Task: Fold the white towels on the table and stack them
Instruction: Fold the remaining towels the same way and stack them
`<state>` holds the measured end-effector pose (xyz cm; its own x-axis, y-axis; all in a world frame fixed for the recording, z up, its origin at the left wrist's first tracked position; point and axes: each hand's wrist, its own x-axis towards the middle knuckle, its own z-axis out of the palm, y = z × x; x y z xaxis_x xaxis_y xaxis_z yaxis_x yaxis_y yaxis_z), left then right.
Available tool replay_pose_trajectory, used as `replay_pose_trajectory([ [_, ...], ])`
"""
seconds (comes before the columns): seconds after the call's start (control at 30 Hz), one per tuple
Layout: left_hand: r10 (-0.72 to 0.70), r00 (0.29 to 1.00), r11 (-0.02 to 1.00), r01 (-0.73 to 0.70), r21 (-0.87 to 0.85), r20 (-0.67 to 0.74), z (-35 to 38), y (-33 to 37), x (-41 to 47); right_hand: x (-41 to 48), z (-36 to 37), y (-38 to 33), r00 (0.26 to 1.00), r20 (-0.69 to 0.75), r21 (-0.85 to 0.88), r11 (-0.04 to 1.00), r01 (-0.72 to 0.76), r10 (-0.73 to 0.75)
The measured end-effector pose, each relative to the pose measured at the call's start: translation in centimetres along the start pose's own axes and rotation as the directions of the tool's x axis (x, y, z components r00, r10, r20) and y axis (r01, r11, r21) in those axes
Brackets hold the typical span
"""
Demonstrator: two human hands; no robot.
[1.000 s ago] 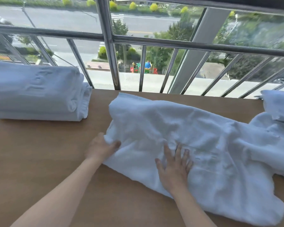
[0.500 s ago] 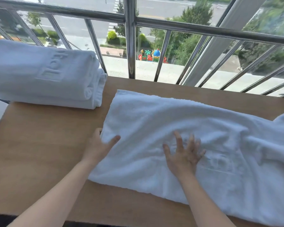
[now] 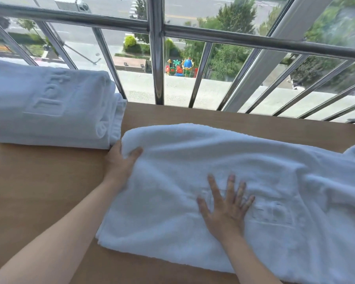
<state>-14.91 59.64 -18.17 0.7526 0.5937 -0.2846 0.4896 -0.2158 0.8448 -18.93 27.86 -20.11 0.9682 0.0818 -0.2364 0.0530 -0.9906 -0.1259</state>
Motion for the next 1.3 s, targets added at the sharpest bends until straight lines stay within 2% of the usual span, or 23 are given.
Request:
replay_pose_trajectory([
  [0.07, -0.051, 0.999, 0.998, 0.051, -0.043, -0.005, -0.1, -0.9, -0.3, -0.1, 0.0, -0.2, 1.000, 0.009, -0.035, 0.999, 0.030, -0.029],
  [0.17, -0.111, 0.994, 0.994, 0.111, -0.004, -0.008, 0.2, -0.1, 0.9, 0.2, -0.5, -0.3, 0.998, 0.053, -0.071, 0.996, 0.046, -0.042],
  [0.27, -0.113, 0.993, 0.993, 0.114, -0.026, 0.041, 0.7, 1.6, 2.8, -0.1, -0.9, -0.1, 0.995, 0.089, -0.059, 0.997, 0.050, -0.045],
  [0.43, 0.057, 0.972, 0.942, 0.023, -0.334, 0.228, 0.7, 4.3, 2.9, -0.7, -1.2, 0.4, 0.994, 0.092, -0.076, 0.995, 0.059, -0.052],
  [0.53, 0.088, 0.976, 0.876, 0.020, -0.481, 0.201, 0.2, 4.1, 2.6, -0.7, -1.1, 0.4, 0.996, 0.073, -0.067, 0.997, 0.050, -0.045],
  [0.57, 0.070, 0.985, 0.896, 0.007, -0.444, 0.157, 0.1, 3.7, 2.4, -0.7, -1.0, 0.3, 0.997, 0.068, -0.069, 0.997, 0.046, -0.042],
  [0.63, 0.044, 0.995, 0.988, -0.030, -0.153, 0.092, 0.2, 2.8, 2.2, -0.6, -1.0, 0.2, 0.997, 0.065, -0.092, 0.995, 0.043, -0.037],
  [0.7, 0.058, 0.996, 0.988, -0.067, 0.137, 0.068, 0.3, 2.3, 2.2, -0.6, -0.9, 0.2, 0.997, 0.069, -0.109, 0.993, 0.043, -0.035],
  [0.73, 0.083, 0.993, 0.979, -0.097, 0.180, 0.081, 0.4, 2.3, 2.1, -0.5, -0.9, 0.2, 0.997, 0.064, -0.116, 0.992, 0.041, -0.034],
  [0.83, 0.112, 0.990, 0.972, -0.126, 0.199, 0.081, 0.9, 2.4, 1.3, -0.5, -0.9, 0.1, 0.997, 0.063, -0.110, 0.993, 0.041, -0.034],
  [0.97, 0.096, 0.994, 0.979, -0.085, 0.184, -0.053, 1.6, 3.0, 1.1, -0.5, -0.8, 0.1, 0.998, 0.045, -0.103, 0.994, 0.037, -0.032],
  [1.07, 0.219, 0.968, 0.944, -0.180, 0.278, -0.118, 2.3, 4.4, 2.4, -0.5, -0.8, 0.2, 0.999, 0.038, -0.097, 0.994, 0.043, -0.039],
  [1.2, 0.264, 0.962, 0.866, -0.208, 0.455, -0.063, 2.6, 5.1, 3.1, -0.6, -0.7, 0.1, 0.999, 0.017, -0.058, 0.997, 0.047, -0.046],
  [1.23, 0.293, 0.955, 0.854, -0.238, 0.462, -0.050, 2.6, 5.1, 2.8, -0.6, -0.7, 0.1, 0.999, 0.013, -0.054, 0.998, 0.044, -0.043],
  [1.3, 0.440, 0.898, 0.790, -0.390, 0.474, 0.007, 3.0, 4.8, 1.2, -0.5, -0.7, 0.2, 0.999, 0.011, -0.057, 0.997, 0.043, -0.042],
])
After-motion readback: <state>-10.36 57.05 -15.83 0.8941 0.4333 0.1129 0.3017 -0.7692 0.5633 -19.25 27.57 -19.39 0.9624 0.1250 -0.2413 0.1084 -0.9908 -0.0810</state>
